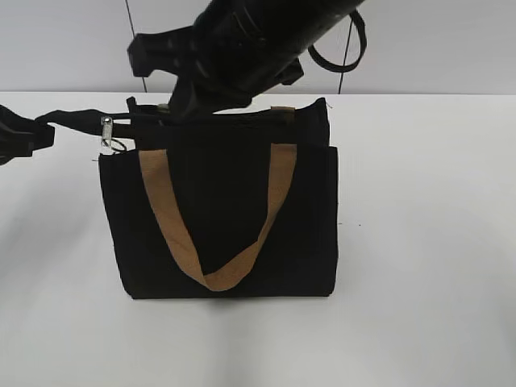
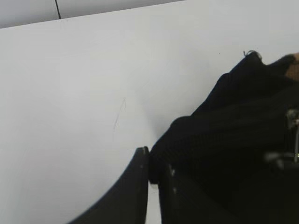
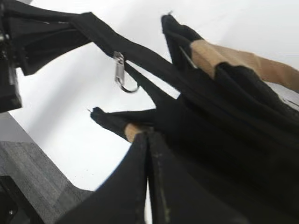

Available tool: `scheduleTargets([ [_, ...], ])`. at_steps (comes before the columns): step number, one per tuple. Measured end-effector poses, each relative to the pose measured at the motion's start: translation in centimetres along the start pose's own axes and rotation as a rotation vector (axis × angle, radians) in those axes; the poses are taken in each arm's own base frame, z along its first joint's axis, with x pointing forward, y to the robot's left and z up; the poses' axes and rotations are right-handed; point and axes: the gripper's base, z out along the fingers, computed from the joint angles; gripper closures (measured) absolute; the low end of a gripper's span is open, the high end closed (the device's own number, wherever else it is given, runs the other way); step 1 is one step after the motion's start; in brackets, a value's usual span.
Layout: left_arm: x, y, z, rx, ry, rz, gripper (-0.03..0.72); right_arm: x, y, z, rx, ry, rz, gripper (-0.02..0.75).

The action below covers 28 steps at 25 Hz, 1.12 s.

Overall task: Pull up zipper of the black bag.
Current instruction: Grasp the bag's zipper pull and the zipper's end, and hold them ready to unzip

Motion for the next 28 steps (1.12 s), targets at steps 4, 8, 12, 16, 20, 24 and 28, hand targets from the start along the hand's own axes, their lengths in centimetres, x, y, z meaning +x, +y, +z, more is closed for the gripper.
scheduleTargets([
  [4, 0.1, 0.0, 0.0, 0.001, 0.002, -0.001, 0.667, 0.1, -0.3, -0.1, 0.004, 0.015, -0.001, 0.753],
  [8, 0.1, -0.1, 0.0, 0.014, 0.002, -0.001, 0.667, 0.4, 0.7, 0.3, -0.022, 0.017, -0.079, 0.753],
  [12, -0.4, -0.5, -0.1, 0.054, -0.009, 0.007, 0.667, 0.7, 1.3, 1.4, -0.053, 0.025, -0.124, 0.724],
  [16, -1.5, -0.7, -0.2, 0.090, -0.037, 0.023, 0.667, 0.4, 1.6, 1.6, -0.081, -0.012, -0.115, 0.594],
  [20, -2.5, -1.0, -0.5, 0.131, -0.064, 0.039, 0.667, 0.1, 1.7, 1.7, -0.092, -0.049, -0.097, 0.540],
  [24, -3.7, -1.3, -0.8, 0.169, -0.095, 0.057, 0.667, 0.2, 1.5, 2.5, -0.099, -0.037, -0.081, 0.533],
  [28, -4.1, -1.4, -0.9, 0.176, -0.107, 0.059, 0.667, 0.6, 1.1, 3.8, -0.096, -0.009, -0.068, 0.531],
])
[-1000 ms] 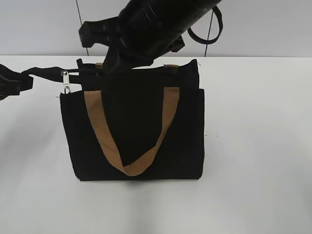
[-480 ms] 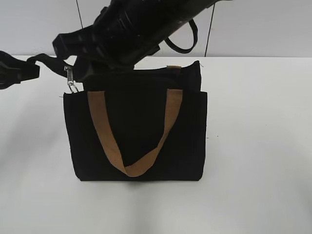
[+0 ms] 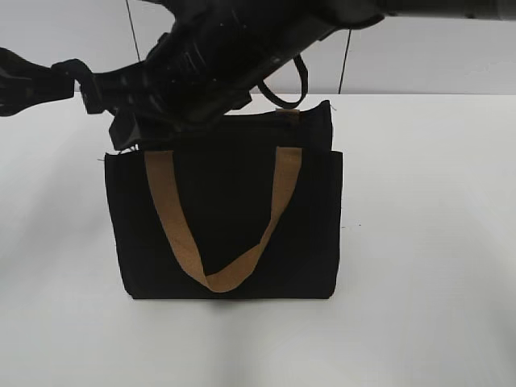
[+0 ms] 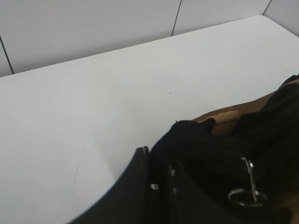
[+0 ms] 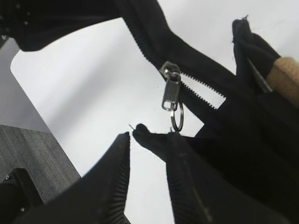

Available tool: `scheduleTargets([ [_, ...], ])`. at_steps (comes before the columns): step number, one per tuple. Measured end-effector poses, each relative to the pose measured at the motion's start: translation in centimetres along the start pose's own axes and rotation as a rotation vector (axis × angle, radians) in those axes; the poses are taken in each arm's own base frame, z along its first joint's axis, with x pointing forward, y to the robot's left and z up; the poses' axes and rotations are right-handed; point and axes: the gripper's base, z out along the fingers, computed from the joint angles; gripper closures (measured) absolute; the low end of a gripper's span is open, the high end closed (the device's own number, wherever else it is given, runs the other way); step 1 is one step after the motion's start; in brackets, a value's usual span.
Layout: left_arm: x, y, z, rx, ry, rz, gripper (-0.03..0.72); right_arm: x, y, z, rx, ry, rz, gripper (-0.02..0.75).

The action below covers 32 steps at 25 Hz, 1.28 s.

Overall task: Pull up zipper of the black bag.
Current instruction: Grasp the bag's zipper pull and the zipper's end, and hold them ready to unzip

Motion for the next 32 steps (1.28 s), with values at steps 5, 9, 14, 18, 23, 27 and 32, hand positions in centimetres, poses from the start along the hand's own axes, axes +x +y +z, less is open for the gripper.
scheduleTargets([
  [5, 0.0, -0.1, 0.0, 0.008, 0.000, 0.001, 0.667, 0.4, -0.3, 1.4, -0.015, 0.013, 0.042, 0.546],
  [9, 0.0, -0.2, 0.0, 0.026, 0.001, 0.005, 0.667, 0.2, -0.7, 2.0, -0.007, -0.020, 0.058, 0.608],
  [14, -0.3, -0.5, 0.0, 0.060, -0.026, -0.020, 0.667, 0.0, -1.0, 2.4, 0.006, -0.054, 0.068, 0.623],
  [18, -0.5, -0.7, 0.0, 0.083, -0.054, -0.028, 0.667, -0.1, -1.3, 2.9, 0.017, -0.077, 0.113, 0.623],
  [23, -0.7, -0.8, -0.1, 0.093, -0.067, -0.041, 0.667, -0.1, -1.3, 2.9, 0.016, -0.078, 0.132, 0.624],
  [27, -0.8, -0.9, -0.1, 0.105, -0.080, -0.051, 0.667, 0.0, -1.3, 2.9, 0.014, -0.071, 0.132, 0.693],
  [32, -0.8, -1.1, -0.1, 0.121, -0.086, -0.054, 0.667, 0.0, -1.3, 2.9, 0.014, -0.069, 0.131, 0.753],
])
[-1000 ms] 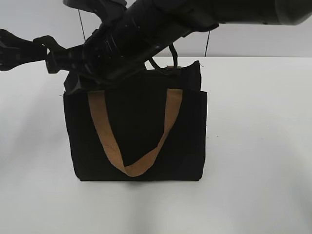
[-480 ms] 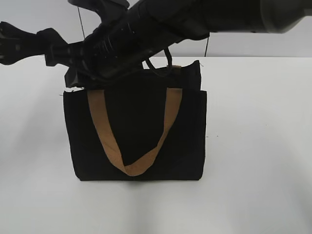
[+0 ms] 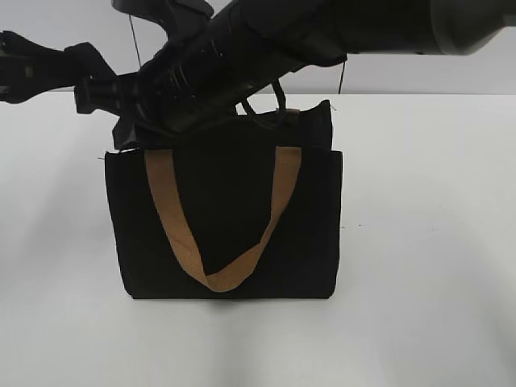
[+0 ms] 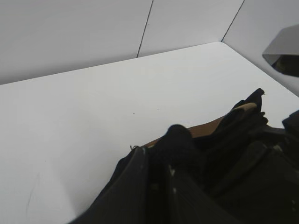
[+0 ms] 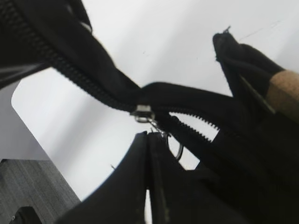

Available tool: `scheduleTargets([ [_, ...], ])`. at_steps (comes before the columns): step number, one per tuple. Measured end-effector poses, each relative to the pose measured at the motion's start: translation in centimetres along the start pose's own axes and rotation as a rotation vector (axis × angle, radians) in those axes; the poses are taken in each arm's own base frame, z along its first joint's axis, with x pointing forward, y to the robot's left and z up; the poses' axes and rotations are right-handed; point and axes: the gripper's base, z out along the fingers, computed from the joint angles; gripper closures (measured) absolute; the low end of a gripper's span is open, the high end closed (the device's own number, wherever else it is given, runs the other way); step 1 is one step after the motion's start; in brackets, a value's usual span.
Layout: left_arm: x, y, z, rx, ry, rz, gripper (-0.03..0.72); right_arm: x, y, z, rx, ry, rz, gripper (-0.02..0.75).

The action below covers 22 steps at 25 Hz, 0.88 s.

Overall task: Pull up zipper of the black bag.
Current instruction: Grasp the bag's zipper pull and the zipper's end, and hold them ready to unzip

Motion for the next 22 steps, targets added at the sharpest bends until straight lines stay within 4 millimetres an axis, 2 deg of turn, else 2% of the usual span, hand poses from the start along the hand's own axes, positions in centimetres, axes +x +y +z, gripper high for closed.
scheduleTargets([
  [5, 0.5, 0.4, 0.0, -0.042, 0.052, 0.058, 0.668, 0.4, 0.5, -0.6, -0.020, 0.056, -0.009, 0.753],
  [11, 0.8, 0.9, -0.1, -0.093, 0.088, 0.054, 0.667, -0.7, 2.1, -3.9, -0.057, 0.008, -0.046, 0.753],
  [13, 0.8, 0.9, -0.1, -0.096, 0.087, 0.036, 0.667, -0.9, 2.4, -4.4, -0.062, -0.003, -0.058, 0.753],
  [19, 0.8, 0.7, -0.1, -0.078, 0.089, 0.023, 0.667, -0.7, 2.1, -3.9, -0.050, 0.013, -0.088, 0.738],
  [22, 0.8, 0.6, -0.1, -0.069, 0.090, 0.022, 0.667, -0.2, 1.4, -2.8, -0.033, 0.045, -0.092, 0.639],
])
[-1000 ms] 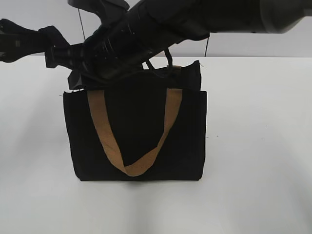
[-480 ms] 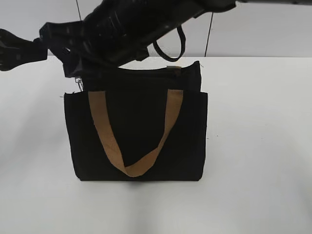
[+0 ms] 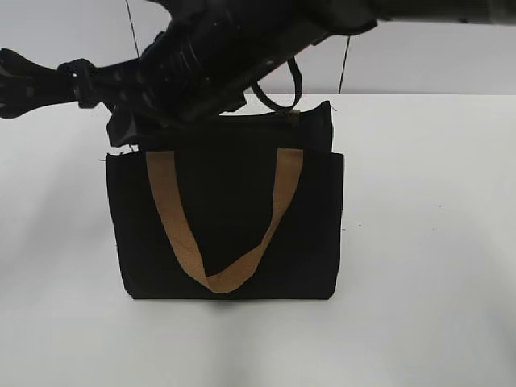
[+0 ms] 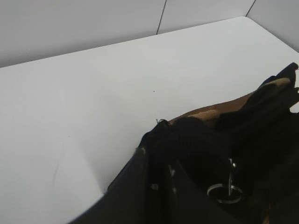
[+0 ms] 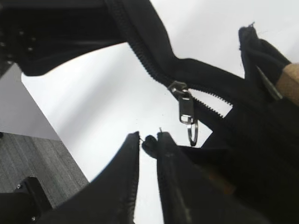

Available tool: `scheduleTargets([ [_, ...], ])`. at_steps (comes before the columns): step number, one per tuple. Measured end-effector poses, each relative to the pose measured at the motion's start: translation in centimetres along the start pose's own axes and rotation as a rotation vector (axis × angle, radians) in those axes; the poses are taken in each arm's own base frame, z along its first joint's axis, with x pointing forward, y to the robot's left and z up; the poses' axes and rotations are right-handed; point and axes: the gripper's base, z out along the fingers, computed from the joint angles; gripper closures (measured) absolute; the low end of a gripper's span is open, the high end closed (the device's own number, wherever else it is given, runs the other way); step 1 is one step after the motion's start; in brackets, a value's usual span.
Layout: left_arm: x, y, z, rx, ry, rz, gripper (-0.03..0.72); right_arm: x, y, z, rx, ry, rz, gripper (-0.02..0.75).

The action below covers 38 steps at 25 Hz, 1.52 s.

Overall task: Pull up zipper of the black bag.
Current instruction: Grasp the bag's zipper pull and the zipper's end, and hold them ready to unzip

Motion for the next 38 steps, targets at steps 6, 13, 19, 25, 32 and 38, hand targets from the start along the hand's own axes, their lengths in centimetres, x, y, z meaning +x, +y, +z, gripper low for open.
scheduleTargets([
  [6, 0.0, -0.2, 0.0, 0.020, 0.001, -0.001, 0.667, 0.3, -1.1, 1.6, 0.041, 0.003, -0.002, 0.528],
  [13, -0.3, -0.4, 0.0, 0.039, -0.014, -0.010, 0.667, 0.5, -1.9, 2.8, 0.069, -0.006, 0.040, 0.522],
  [19, -0.4, -0.4, 0.0, 0.049, -0.023, -0.021, 0.667, 0.5, -2.2, 3.3, 0.081, -0.026, 0.052, 0.629],
  [25, -1.1, -0.8, -0.1, 0.094, -0.096, -0.066, 0.667, 0.5, -2.2, 3.3, 0.081, -0.029, 0.054, 0.753],
  [32, -1.5, -1.1, -0.2, 0.130, -0.147, -0.083, 0.668, 0.2, -1.8, 2.6, 0.074, -0.036, 0.046, 0.749],
  [38, -1.6, -1.2, -0.2, 0.133, -0.148, -0.081, 0.668, 0.4, -1.7, 2.4, 0.069, -0.014, 0.045, 0.533],
])
